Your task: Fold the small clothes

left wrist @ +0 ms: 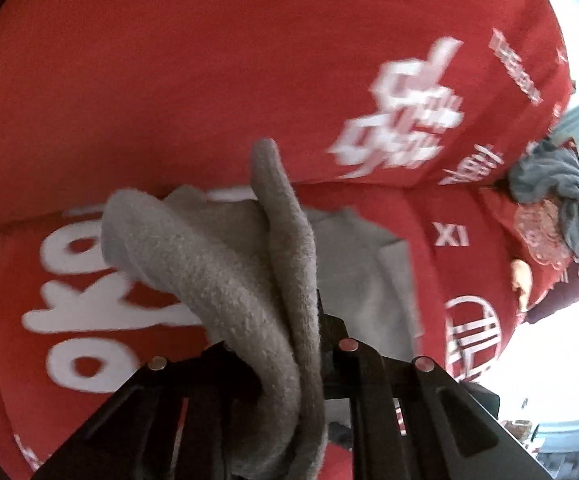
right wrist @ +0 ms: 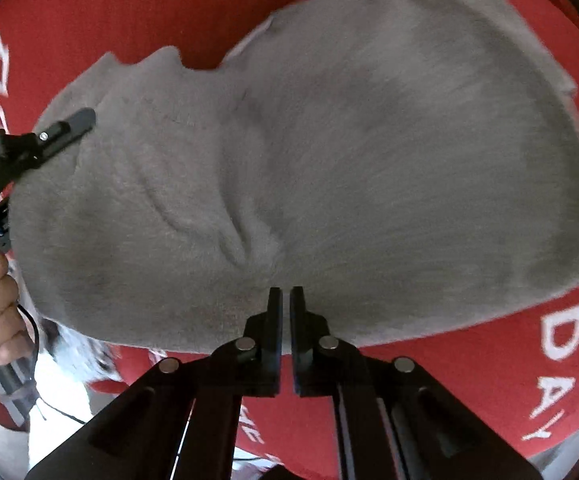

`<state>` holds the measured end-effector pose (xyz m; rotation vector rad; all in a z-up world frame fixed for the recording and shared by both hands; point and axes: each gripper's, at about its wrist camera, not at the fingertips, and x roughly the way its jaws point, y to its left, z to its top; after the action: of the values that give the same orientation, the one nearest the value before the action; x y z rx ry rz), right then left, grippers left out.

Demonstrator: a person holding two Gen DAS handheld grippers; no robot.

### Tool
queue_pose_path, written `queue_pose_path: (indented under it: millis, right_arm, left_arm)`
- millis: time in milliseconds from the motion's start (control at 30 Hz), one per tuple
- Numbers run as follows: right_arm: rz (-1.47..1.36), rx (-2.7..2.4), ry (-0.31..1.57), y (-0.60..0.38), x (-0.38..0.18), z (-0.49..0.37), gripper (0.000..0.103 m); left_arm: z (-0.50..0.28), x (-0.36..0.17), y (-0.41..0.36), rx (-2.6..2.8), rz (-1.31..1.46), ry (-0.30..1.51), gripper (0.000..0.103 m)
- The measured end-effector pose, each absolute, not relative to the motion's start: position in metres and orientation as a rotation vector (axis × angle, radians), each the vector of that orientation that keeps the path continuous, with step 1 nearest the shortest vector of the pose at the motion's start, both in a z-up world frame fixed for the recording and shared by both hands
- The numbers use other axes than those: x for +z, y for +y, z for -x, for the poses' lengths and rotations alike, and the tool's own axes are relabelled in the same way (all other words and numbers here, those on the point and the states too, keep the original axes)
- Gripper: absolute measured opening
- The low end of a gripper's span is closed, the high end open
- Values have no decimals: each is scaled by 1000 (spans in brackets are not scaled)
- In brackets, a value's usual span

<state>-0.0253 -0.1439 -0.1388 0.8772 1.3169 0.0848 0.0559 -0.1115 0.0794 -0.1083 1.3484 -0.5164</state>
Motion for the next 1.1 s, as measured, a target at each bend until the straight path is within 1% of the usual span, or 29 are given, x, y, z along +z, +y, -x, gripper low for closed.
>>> queue_pose_path:
  millis: [100,167,300,367,400,433,467,500,633,733,767,800,833,867,933,967,1000,1100]
  right_arm:
    - [-959,58,1274,-179,-137,40,4]
    - [-1003,38,1257,-199,-138,46,4]
    - [-1105,19,1243,-229,-155,55,5]
    - [-1166,25,1241,-239,-167,58,8]
    - [-1197,32,1237,-244,-173,59,8]
    - [-1210,40,1232,-247,-176,59,8]
    - [-1219,46,1225,-249,-178,59,8]
    - [-1229,54,1212,-253,-179,59,8]
    - [-1282,61,1166,-267,-184,56,8]
    - [-1384,48,1084,-289,-188,58,8]
    - [-1418,42,1053,-296,-189,59,17]
    - [-1466,30,1008,-305,-191,60,30]
    - [-1500,21,981,-311,-193,61,36]
    - [-1548,17,948,-318,-195,62,40]
    - [-1669,30,861,-334,-204,63,40]
    - [-1708,35,831,-328,-207,66,40]
    - [-1752,43,797,-325,-207,65,44]
    - [-1874,110,688,-326,-206,58,52]
  left_arm:
    - [-51,75,-176,-552,25,1351,16]
    - [-45,61,-210,-576,-21,1366,16]
    - [-31,11,-277,-572,-188,1427,16]
    - [-23,-1,-290,-561,-264,1425,17]
    - [-20,-1,-294,-550,-292,1408,21]
    - [-17,2,-296,-563,-290,1401,30]
    - [-17,4,-295,-585,-267,1405,56]
    - [-16,10,-293,-625,-218,1409,75]
    - [-8,45,-291,-724,-201,1353,76]
    - [-8,74,-273,-770,-135,1308,76]
    - [-9,79,-266,-764,-121,1296,76]
    - [-12,84,-253,-726,-116,1275,76]
    - [-18,84,-242,-684,-119,1265,76]
    - [-22,81,-232,-639,-123,1261,76]
    - [-34,72,-204,-534,-113,1282,76]
    - [-37,65,-193,-497,-103,1304,76]
    - [-44,53,-174,-439,-69,1352,76]
    - [-45,31,-138,-331,-14,1412,76]
